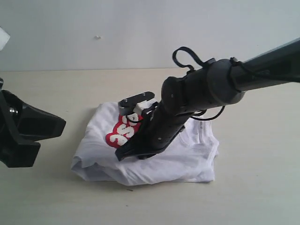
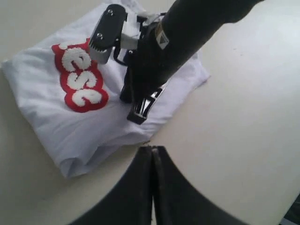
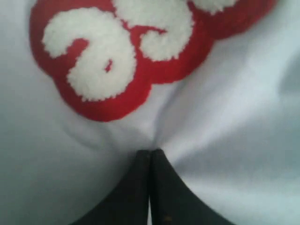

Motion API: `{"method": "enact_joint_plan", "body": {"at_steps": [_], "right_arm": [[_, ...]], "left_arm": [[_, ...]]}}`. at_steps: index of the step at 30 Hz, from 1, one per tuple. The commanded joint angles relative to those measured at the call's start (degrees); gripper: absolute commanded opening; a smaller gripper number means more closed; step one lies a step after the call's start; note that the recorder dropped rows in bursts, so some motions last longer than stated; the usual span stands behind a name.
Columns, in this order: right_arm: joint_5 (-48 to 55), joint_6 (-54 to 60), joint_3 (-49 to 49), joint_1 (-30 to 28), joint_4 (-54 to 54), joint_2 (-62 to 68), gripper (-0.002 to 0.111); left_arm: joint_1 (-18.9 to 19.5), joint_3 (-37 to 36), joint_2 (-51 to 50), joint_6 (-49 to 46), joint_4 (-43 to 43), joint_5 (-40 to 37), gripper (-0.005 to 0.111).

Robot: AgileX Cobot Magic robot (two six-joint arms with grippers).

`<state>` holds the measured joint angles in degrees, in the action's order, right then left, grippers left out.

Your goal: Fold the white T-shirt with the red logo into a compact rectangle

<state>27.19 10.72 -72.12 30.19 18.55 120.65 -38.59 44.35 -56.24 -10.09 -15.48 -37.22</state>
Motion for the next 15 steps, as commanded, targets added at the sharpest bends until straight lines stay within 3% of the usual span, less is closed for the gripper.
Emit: {"method": "enact_joint_plan", "body": {"at_steps": [1, 7, 9, 15], "right_arm": [[2.1, 0.6, -2.9, 2.4, 0.7, 1.3, 0.000], [0.4, 0.9, -3.8, 2.7, 1.8, -0.7, 0.000], [-6.4, 3.8, -3.7, 6.0, 6.8, -0.1, 0.000], [-11.0, 5.8, -3.7, 13.9, 7.0, -0.8, 0.000]], "left_arm": [[-0.3, 0.4, 0.5, -0.3, -0.1, 0.6, 0.000], [-0.3, 0.4, 0.5, -0.3, 0.1, 0.6, 0.000], [-0.3, 0.4, 0.7, -0.2, 0.0, 0.5, 0.000], [1.1, 0.8, 8.4, 1.8, 5.2, 0.7, 0.000]]}}
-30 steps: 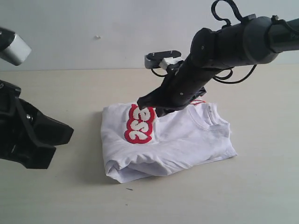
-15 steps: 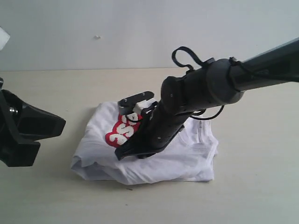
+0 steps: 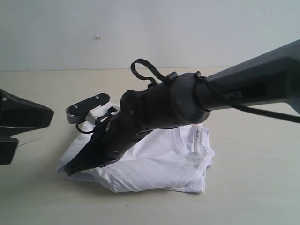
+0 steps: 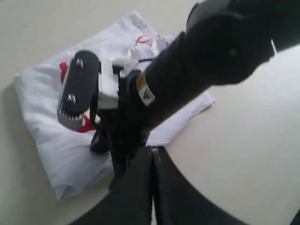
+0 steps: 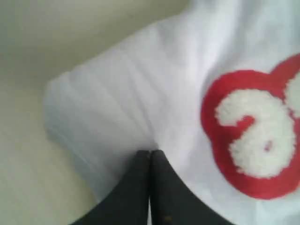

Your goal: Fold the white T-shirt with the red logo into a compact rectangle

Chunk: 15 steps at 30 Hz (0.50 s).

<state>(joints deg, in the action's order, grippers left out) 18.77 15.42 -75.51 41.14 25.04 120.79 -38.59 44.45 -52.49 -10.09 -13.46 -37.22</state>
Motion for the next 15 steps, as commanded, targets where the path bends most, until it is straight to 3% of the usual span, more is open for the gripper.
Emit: {"method": "enact_joint_plan", "body": {"at_steps": [1, 10, 15], "right_arm": [[-2.3, 1.4, -0.3, 3.4, 0.3, -0.7, 0.000], [-0.1, 0.9, -0.3, 3.1, -0.3, 3.9, 0.000], [1.7, 1.0, -0.4, 3.1, -1.8, -3.4, 0.000]], "left_arm": [[1.5, 0.7, 5.4, 2.4, 3.7, 0.7, 0.000], [1.5, 0.7, 6.5, 3.2, 4.5, 0.9, 0.000], [1.5, 0.7, 6.5, 3.2, 4.5, 0.9, 0.000]]}}
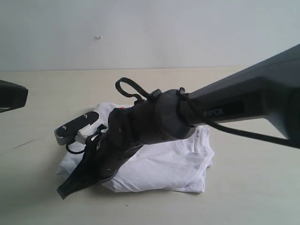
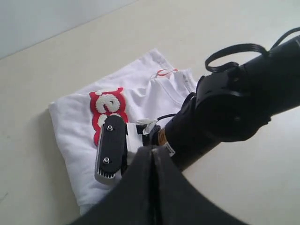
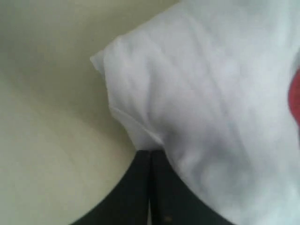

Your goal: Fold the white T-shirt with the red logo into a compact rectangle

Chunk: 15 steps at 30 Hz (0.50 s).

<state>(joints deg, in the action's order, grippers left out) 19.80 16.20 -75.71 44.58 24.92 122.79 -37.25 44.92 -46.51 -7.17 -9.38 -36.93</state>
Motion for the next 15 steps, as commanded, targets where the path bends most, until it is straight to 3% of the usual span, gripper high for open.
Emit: {"method": "enact_joint_plan", "body": {"at_steps": [1, 8, 15], "right_arm": [[0.6, 0.3, -0.2, -0.4, -2.7, -6.5, 0.000], [5.8, -13.5, 2.7, -4.3, -16.6, -9.2, 0.000], [4.5, -13.8, 8.6, -5.3, -16.3, -4.8, 0.000]], "left_arm": [[0.1, 0.2, 0.5, 0.3, 0.4, 0.7, 0.000], [0.1, 0.2, 0.5, 0.3, 0.5, 0.2, 0.000], [0.1, 0.2, 0.5, 0.3, 0.5, 0.2, 0.000]]}}
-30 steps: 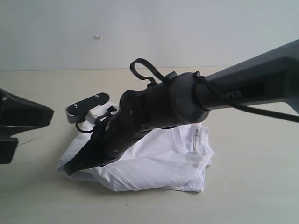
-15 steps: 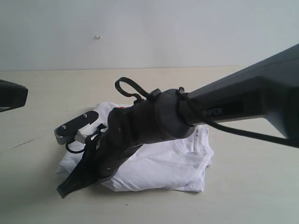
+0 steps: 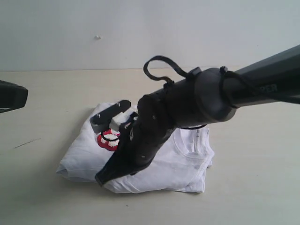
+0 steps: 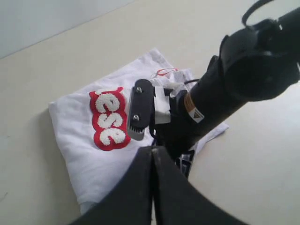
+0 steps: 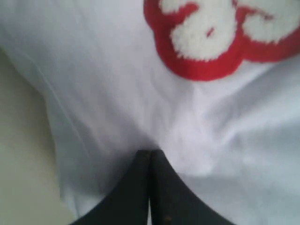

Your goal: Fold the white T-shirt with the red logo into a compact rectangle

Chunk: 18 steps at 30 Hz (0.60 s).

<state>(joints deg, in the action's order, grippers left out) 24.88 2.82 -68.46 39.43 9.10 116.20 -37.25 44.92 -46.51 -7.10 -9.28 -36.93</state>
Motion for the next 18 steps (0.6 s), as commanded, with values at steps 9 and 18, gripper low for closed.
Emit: {"method": "enact_joint_plan", "body": {"at_steps": [9, 18], "right_arm": [[-0.9, 0.6, 1.2, -0.1, -2.3, -1.3, 0.000], [-2.6, -10.6, 1.2, -8.4, -11.6, -10.8, 0.018]], "left_arm": [[0.1, 0.2, 0.5, 0.2, 0.4, 0.2, 0.000], [0.1, 0.2, 0.5, 0.2, 0.4, 0.2, 0.000]]}}
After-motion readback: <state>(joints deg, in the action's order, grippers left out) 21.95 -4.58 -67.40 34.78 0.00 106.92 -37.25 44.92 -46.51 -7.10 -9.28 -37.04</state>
